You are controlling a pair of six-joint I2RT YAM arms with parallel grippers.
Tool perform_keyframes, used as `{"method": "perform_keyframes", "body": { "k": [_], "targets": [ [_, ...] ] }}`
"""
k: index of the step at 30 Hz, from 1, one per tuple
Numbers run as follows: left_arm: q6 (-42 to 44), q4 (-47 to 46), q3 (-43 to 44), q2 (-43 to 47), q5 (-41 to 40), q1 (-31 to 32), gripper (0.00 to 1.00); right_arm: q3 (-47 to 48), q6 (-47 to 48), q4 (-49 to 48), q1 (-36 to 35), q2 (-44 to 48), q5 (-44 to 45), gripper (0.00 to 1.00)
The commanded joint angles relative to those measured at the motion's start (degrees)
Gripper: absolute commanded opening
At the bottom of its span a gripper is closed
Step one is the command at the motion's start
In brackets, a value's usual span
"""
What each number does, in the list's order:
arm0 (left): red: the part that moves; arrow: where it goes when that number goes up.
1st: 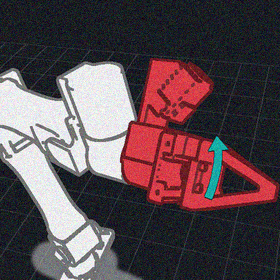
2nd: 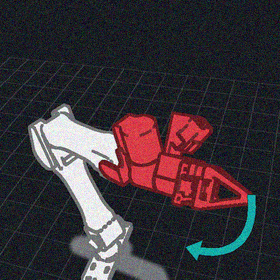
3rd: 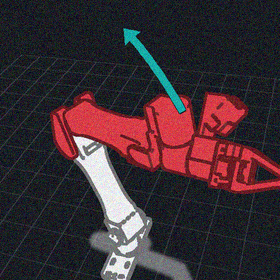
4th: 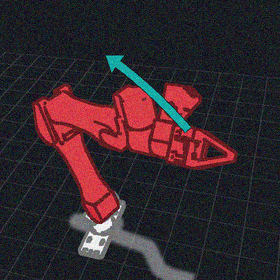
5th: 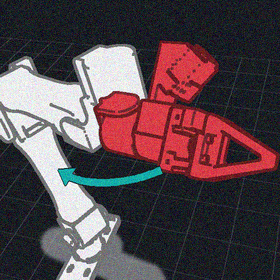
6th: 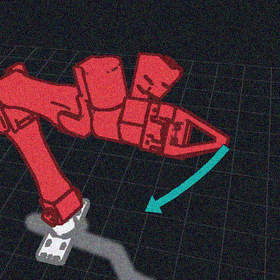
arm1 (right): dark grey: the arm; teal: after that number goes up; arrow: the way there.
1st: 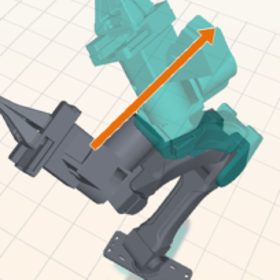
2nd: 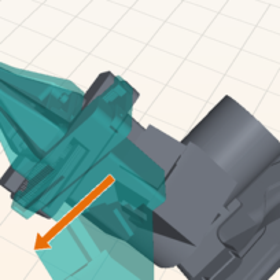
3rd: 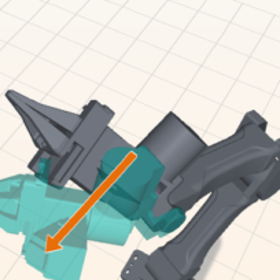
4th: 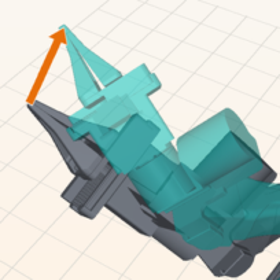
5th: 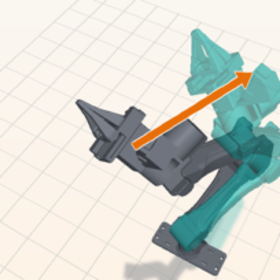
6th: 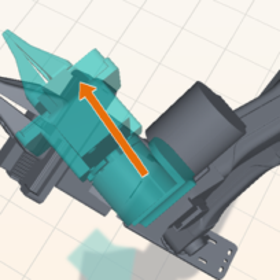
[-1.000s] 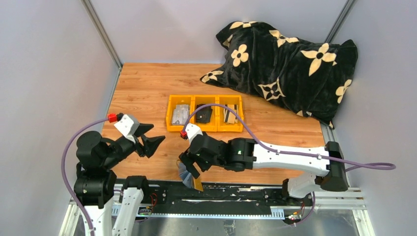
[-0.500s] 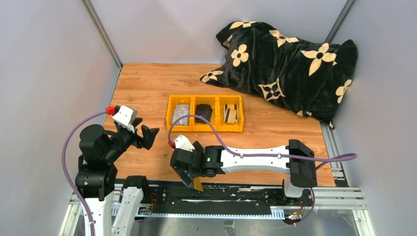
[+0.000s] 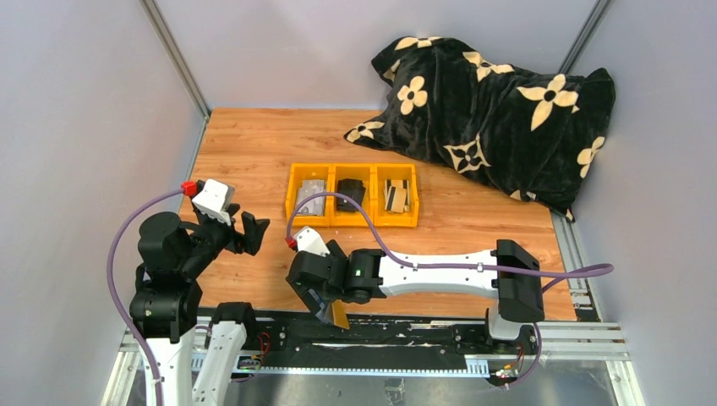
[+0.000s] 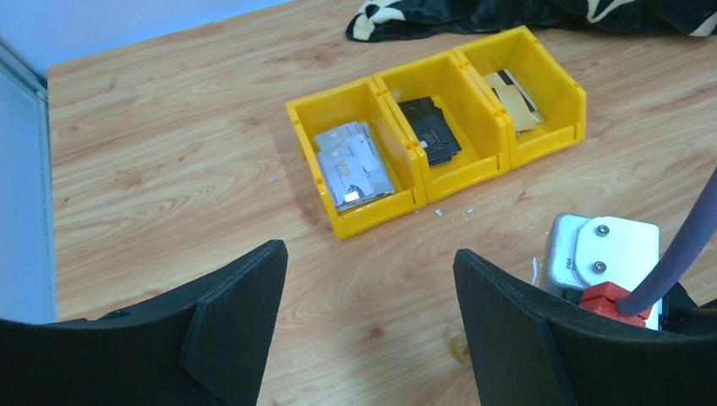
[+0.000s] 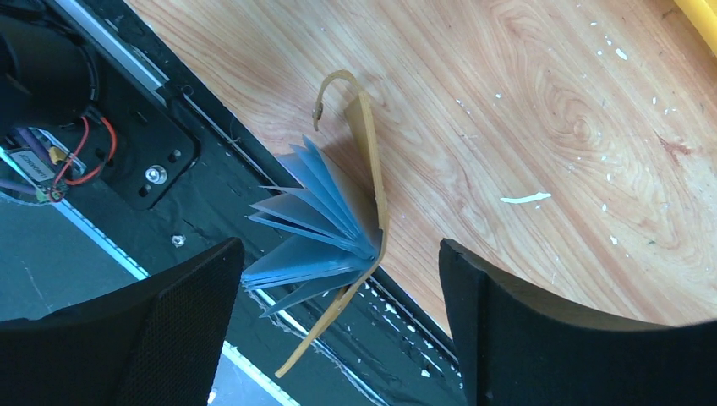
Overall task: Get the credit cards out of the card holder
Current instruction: Pick up the card holder from the center of the board.
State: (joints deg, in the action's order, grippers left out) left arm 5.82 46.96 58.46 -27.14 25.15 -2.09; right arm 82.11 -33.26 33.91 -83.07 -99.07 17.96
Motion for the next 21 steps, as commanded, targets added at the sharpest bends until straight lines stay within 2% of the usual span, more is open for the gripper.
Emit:
{"method": "perform_keyframes", "body": {
  "k": [1, 11, 17, 21],
  "targets": [
    [0.83, 1.29, 1.36, -0.38, -1.33, 0.04, 0.82, 0.94, -1.35, 0.29, 0.54, -1.34, -0.94, 0.88],
    [0.79, 1.34, 2.14, -1.17, -0.33, 0.07, 0.81, -2.81, -1.53, 0.1, 1.13, -2.03, -1.45, 0.85],
    [0.87, 1.8, 2.57, -0.81, -0.1, 0.03, 0.81, -5.19, -1.83, -0.66, 2.0, -2.29, -1.68, 0.76],
    [0.85, 2.24, 2.84, -0.74, 0.63, 0.09, 0.8, -6.65, -1.55, -1.14, 2.22, -1.08, -2.03, 0.66]
  ]
}}
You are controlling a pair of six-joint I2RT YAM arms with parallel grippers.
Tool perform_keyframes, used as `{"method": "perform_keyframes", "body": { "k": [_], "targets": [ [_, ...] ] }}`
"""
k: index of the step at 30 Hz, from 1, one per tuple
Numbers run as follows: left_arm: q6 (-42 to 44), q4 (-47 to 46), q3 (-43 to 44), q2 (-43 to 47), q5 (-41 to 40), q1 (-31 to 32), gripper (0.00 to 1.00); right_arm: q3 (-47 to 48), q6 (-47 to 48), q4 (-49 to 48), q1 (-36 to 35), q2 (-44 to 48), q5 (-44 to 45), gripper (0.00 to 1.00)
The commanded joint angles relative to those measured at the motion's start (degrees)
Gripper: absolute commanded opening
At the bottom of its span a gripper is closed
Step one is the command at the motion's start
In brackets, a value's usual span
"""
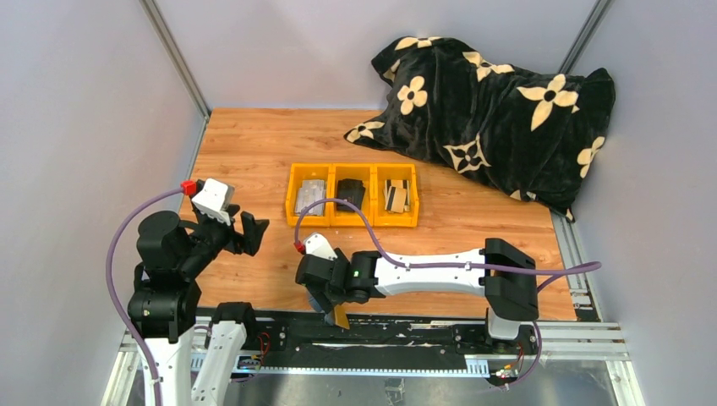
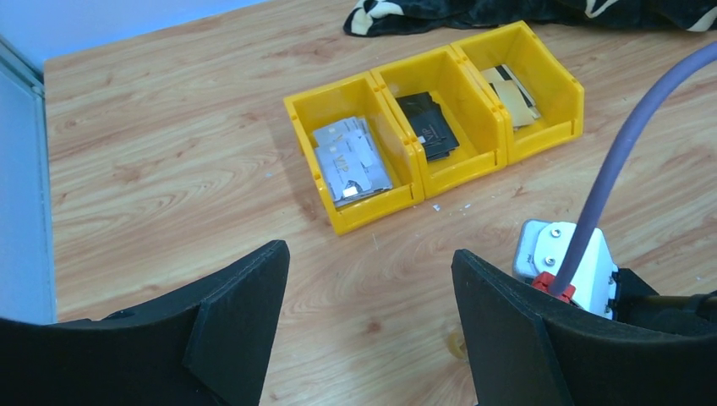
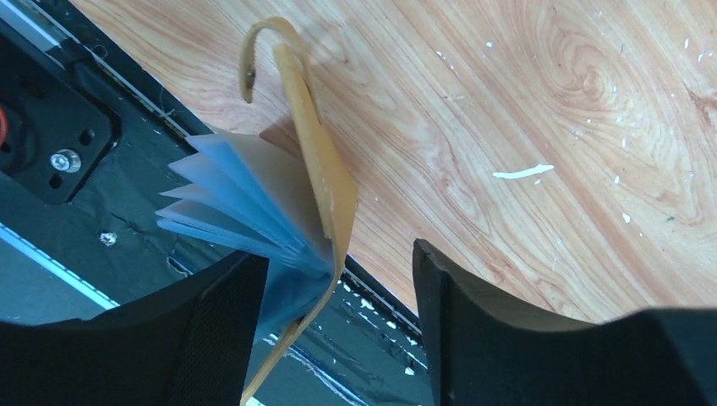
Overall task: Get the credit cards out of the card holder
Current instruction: Pick up the card holder from the center of the board.
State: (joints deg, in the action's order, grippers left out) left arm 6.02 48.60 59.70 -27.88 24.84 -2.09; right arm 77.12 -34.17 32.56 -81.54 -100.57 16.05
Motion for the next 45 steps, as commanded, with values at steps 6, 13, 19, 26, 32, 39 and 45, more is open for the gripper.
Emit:
{"method": "perform_keyframes", "body": {
  "k": [6, 13, 19, 26, 32, 39, 45],
  "targets": [
    [2.11, 2.15, 1.24, 0.46, 4.3, 0.08, 0.8, -5.31, 2.33, -3.81, 2.08, 4.19, -5.97, 0.48],
    [8.85, 5.62, 0.19, 3.38, 14.72, 0.04, 0.83, -9.31, 5.44, -10.33, 4.12, 6.3, -15.06, 0.04],
    [12.3, 5.54, -0.01, 6.89, 22.6, 0.01, 0.83, -8.99, 5.22, -11.75, 7.33, 9.28, -21.28, 0.0],
    [14.5, 5.5, -0.25, 9.24, 26.63, 0.06, 0.88, -3.84, 6.76, -11.2, 9.32, 17.15, -21.72, 0.0],
    [14.43, 5.56, 0.83, 9.05, 29.0, 0.04, 0.89, 0.77, 7.46, -11.18, 9.3, 21.28, -20.55, 0.0],
    [10.61, 5.42, 3.82, 8.46, 32.07, 0.02, 0.9, 4.53, 7.23, -10.71, 9.38, 23.49, -21.12, 0.0],
    [7.63, 5.46, 3.56, 12.9, 36.32, -1.23, 0.96, 7.07, 6.26, -8.87, 9.3, 23.31, -20.38, 0.0]
  ]
}}
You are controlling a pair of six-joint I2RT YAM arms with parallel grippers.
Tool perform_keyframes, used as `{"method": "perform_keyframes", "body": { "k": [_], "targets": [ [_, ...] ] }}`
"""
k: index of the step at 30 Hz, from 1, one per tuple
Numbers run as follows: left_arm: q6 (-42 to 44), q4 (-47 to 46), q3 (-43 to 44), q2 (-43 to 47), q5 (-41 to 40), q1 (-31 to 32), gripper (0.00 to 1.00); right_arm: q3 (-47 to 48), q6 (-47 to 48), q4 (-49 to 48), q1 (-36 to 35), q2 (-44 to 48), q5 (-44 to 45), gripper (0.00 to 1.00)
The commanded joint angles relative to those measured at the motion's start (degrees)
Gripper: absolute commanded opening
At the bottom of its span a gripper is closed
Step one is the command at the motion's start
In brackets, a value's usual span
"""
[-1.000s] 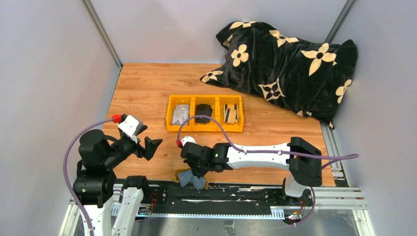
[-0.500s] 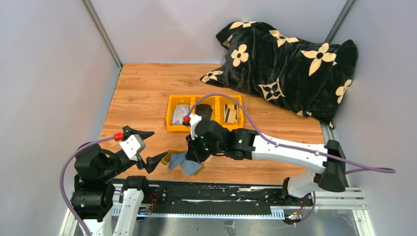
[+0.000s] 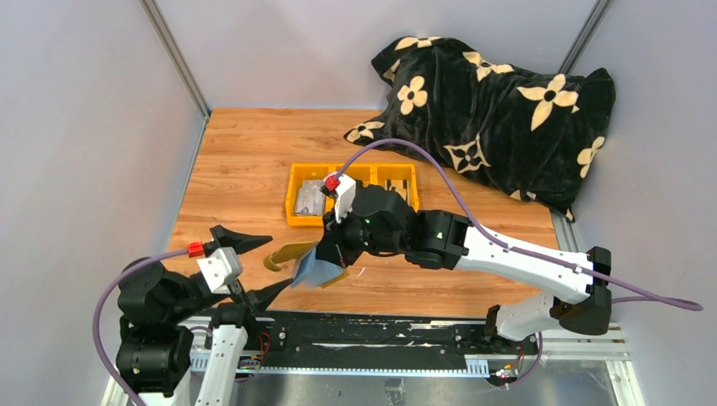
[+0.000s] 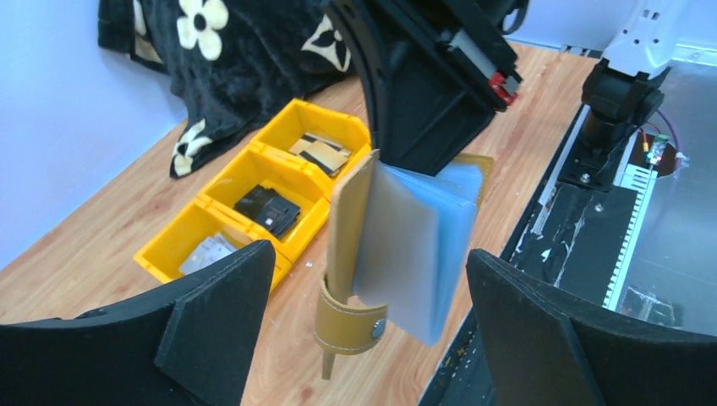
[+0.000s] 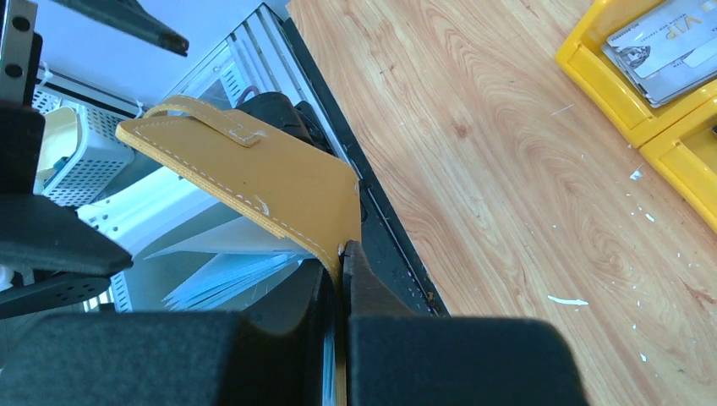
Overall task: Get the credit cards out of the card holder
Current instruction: Pick up the card holder from the center of the board.
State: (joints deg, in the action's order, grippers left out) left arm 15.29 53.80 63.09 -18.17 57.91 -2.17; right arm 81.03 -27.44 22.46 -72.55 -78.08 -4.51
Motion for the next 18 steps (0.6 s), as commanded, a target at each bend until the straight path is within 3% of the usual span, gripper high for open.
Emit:
{"method": "perform_keyframes", "body": {
  "k": [1, 18],
  "targets": [
    [-0.56, 0.32, -0.16, 4.24, 3.26, -1.62, 0.97, 3.76, -0.81, 1.49, 0.31, 0.64, 0.08, 0.0],
    [12.35, 0.4, -0.44, 5.36, 1.29, -4.52, 1.0, 12.46, -4.01, 2.15, -1.13, -3.2, -0.54, 0.0]
  ]
}}
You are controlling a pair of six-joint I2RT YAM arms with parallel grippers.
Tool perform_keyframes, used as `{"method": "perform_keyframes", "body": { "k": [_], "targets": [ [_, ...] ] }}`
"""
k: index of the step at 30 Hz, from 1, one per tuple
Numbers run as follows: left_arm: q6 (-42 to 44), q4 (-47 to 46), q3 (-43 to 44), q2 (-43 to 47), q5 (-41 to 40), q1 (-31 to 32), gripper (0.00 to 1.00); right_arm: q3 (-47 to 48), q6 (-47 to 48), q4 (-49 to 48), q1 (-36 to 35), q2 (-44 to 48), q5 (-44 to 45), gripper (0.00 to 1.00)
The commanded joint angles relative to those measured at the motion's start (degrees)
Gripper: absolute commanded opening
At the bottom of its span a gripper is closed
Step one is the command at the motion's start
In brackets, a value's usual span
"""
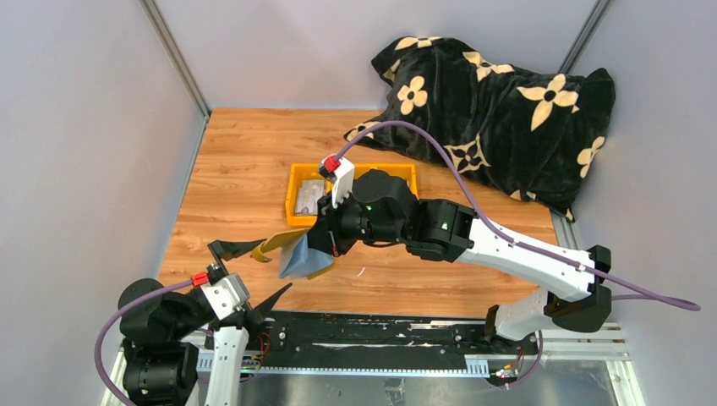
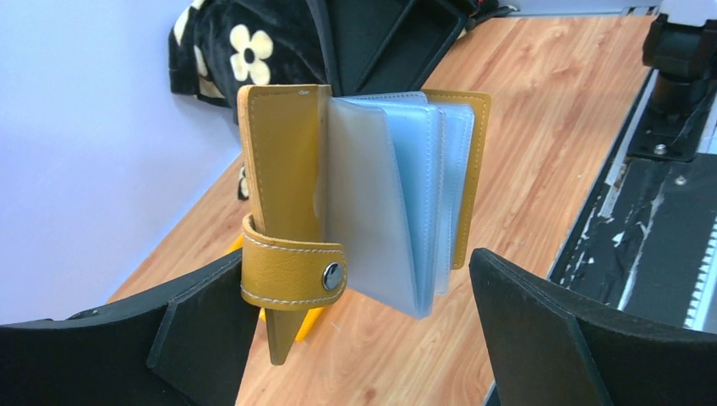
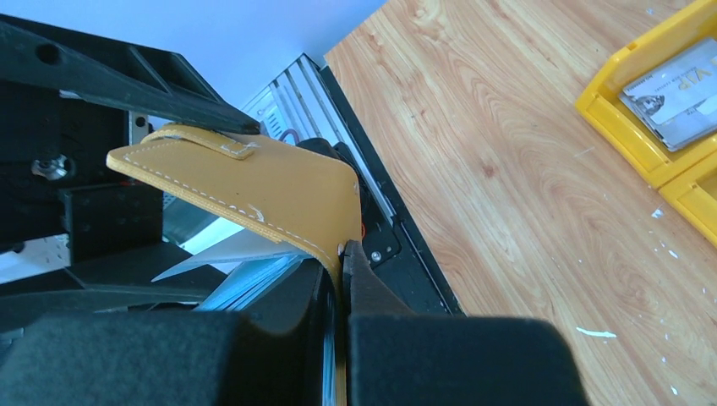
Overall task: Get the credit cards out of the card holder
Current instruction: Pick up the card holder from the center of the board, then open the card holder.
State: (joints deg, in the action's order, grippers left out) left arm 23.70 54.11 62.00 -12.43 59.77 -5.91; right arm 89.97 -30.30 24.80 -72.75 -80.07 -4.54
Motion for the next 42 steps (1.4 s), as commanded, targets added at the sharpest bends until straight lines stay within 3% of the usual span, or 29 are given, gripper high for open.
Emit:
{"method": "perform_keyframes", "body": {
  "k": [1, 7, 15, 31, 42],
  "targets": [
    [4.24, 0.08, 0.78, -0.4, -0.63, -0.84, 1.0, 3.9, -1.25, -0.23, -1.05, -1.49, -0.51, 0.0],
    [3.44, -1.35, 1.2, -0.67, -2.91, -0.86, 0.99, 3.46, -1.08, -0.37, -1.51, -1.37, -0.74, 0.0],
    [-2.85, -1.39, 3.11, -0.89, 2.5, -0.9, 1.0, 0.91, -0.82, -0.55, -1.48, 1.1, 0.44, 0.0],
    [0.46, -1.37, 2.47, -0.98, -3.38, -1.26, 0.98, 1.44, -1.67, -1.46, -2.03, 0.8, -1.52, 0.0],
    [-1.48, -1.43, 2.6, -0.34, -0.1, -1.49, 1.0, 3.9, -1.38, -0.1, -2.4, -1.26, -1.1, 0.0]
  ]
}}
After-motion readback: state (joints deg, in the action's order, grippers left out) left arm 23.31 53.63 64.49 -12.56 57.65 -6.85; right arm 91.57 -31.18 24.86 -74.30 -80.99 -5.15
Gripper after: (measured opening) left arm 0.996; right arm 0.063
